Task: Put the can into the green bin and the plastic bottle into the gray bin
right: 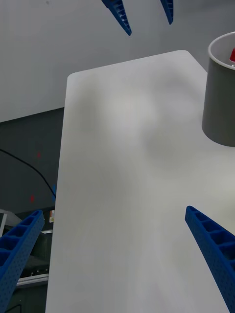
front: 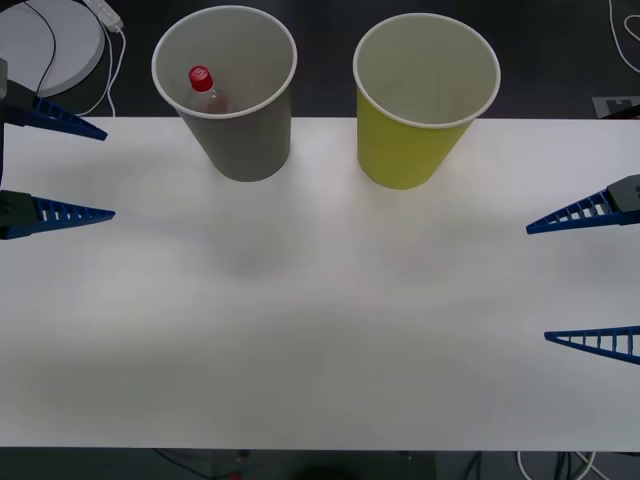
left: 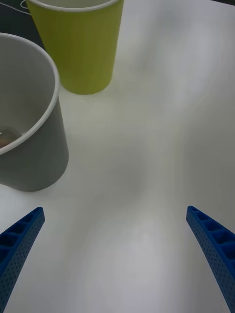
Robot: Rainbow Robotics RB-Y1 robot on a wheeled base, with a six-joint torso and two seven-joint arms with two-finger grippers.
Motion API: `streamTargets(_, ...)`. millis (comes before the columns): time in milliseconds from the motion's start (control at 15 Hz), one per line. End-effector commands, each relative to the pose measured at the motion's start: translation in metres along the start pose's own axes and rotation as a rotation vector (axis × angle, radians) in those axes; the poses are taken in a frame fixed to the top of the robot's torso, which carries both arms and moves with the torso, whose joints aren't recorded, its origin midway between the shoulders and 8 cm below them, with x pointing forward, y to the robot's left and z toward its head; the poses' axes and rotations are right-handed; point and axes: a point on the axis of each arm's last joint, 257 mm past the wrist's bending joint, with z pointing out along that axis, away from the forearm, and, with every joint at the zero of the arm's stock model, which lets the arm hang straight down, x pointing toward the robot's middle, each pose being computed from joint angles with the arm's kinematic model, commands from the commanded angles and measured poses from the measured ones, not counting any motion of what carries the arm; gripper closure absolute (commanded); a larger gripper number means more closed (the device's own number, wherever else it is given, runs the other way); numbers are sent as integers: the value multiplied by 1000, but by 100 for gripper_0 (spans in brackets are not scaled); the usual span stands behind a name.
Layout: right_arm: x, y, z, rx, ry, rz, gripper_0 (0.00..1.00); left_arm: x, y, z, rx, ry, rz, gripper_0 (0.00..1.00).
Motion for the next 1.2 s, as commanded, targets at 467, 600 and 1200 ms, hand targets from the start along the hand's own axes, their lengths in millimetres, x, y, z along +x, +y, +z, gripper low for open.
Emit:
streamTargets(467, 0, 0, 0, 0, 0, 0, 0, 31, -60, -7, 67, -93, 77, 0)
streamTargets(600, 0, 0, 0, 0, 0, 0, 0, 30, -68, -6, 81, -110, 76, 0)
streamTargets(1200, 0, 0, 0, 0, 0, 0, 0, 38, -74, -4, 85, -113, 78, 0)
